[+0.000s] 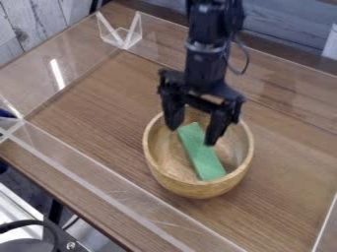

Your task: Remove the green block from inside the brown bowl and put it on the table

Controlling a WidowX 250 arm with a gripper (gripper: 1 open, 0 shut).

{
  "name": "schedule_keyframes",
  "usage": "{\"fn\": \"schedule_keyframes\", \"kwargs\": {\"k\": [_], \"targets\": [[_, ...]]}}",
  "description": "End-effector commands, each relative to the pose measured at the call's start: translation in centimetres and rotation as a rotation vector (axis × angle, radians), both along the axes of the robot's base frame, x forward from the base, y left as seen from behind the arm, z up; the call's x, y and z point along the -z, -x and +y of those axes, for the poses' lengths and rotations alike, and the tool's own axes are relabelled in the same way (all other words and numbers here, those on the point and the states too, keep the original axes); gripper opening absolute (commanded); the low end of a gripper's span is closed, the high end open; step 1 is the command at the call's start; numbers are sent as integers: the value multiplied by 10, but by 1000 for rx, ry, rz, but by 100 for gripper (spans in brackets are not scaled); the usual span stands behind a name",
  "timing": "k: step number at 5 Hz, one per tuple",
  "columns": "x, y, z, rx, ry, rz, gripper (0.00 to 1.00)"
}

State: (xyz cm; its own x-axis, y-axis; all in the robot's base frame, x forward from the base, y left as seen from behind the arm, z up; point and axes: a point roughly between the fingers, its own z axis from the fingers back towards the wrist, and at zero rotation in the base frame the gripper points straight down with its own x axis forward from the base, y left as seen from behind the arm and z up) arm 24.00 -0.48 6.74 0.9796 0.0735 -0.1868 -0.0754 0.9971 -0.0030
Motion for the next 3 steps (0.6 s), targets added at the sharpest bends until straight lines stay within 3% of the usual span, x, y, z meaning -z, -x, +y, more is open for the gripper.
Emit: {"fn": "schedule_keyframes", "kwargs": {"k": [1,3], "targets": [[3,-1,5,-47,7,-58,100],[20,0,2,-82,11,-48,100]]}}
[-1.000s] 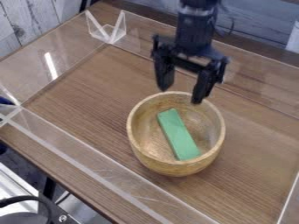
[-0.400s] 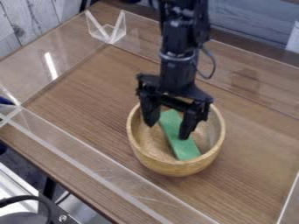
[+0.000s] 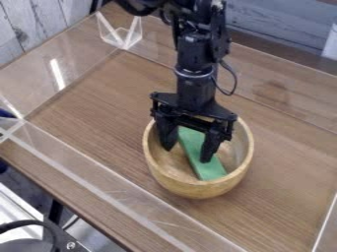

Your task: Remove the green block from inside the brown bowl and put it on the table

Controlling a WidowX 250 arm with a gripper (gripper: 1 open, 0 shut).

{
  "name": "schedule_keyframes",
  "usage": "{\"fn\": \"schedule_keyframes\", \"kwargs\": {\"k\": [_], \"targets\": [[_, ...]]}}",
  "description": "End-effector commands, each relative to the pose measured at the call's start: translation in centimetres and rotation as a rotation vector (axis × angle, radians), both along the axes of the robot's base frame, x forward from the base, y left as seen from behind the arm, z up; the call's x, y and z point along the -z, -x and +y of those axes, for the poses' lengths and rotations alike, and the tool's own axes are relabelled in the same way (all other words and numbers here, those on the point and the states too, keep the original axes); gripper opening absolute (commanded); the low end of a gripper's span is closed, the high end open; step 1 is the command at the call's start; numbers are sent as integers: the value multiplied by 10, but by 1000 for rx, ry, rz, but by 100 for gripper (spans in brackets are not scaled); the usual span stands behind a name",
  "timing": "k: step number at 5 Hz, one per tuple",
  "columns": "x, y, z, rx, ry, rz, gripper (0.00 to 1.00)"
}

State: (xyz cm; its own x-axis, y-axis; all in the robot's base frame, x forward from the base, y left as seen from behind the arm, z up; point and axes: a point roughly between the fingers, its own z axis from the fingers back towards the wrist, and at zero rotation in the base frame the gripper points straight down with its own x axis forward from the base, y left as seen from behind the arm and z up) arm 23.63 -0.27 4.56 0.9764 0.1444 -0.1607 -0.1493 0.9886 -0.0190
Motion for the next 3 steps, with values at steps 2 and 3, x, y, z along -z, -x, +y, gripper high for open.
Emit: {"fn": "schedule_keyframes", "kwargs": {"k": [2,3], "targets": [[5,-6,-2,-5,1,-14,100],[8,-8,-3,-3,3,-10,100]]}}
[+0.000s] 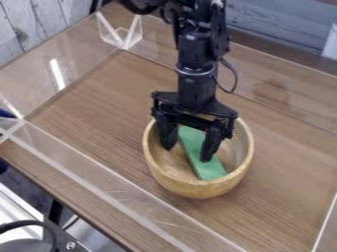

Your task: Remove the green block from inside the brown bowl and put it on the table

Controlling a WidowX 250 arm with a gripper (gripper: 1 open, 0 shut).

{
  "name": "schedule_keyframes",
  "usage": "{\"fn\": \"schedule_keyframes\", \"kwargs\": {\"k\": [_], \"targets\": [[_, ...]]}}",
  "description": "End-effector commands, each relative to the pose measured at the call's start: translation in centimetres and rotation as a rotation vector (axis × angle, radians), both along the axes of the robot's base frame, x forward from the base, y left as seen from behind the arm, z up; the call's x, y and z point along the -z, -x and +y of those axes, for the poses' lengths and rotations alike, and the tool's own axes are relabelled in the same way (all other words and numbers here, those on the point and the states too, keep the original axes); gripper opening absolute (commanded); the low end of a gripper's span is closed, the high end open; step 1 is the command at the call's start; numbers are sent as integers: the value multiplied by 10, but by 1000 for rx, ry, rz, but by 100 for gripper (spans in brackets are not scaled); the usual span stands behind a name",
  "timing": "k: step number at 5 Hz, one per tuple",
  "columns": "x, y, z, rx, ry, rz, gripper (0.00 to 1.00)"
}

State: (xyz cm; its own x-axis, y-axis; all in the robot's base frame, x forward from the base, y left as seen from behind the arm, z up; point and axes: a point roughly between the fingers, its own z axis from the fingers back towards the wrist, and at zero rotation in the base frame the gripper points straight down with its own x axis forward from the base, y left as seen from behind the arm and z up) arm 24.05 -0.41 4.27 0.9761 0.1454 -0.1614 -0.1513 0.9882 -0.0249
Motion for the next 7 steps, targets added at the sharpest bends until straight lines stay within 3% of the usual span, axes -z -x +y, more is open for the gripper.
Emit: {"fn": "schedule_keyframes", "kwargs": {"k": [1,5,7], "targets": [[8,-5,-2,0,-2,-7,100],[24,-5,-6,10,-4,11,100],[21,-6,-10,26,12,1,100]]}}
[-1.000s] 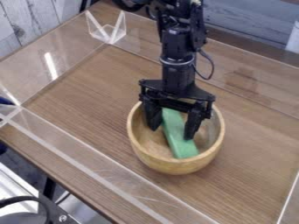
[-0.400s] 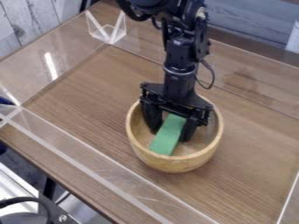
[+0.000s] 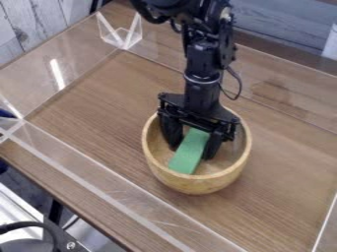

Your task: Remove the green block from inside the brown bowl and put it on the table

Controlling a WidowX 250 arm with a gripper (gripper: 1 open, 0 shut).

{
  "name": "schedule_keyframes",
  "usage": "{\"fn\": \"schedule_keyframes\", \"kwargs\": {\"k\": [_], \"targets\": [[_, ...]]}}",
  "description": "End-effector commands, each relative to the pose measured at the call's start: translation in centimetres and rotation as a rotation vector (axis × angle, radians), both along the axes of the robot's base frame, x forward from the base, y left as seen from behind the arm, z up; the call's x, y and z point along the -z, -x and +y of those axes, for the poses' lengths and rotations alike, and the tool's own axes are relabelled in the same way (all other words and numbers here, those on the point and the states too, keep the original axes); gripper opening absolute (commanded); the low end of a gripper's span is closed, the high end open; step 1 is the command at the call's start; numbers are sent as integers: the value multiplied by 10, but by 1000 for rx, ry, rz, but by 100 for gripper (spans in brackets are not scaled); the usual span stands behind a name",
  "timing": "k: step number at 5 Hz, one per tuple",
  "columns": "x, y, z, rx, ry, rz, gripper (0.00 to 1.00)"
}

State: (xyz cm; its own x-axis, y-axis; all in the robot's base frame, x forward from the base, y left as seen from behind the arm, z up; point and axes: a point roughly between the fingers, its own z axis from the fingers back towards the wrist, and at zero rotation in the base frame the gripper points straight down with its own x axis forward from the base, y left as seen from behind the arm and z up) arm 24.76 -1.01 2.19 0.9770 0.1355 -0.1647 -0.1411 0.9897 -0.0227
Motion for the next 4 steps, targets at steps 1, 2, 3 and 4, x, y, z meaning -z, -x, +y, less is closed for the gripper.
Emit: {"fn": "schedule_keyframes", "kwargs": {"k": [1,2,3,4], "targets": [[-1,0,-6,23,22,-8,100],[-2,-1,-8,32,31,-15,100],[-4,-2,-11,43,40,-22,100],[-2,-3,-11,39,41,-23,0]]}}
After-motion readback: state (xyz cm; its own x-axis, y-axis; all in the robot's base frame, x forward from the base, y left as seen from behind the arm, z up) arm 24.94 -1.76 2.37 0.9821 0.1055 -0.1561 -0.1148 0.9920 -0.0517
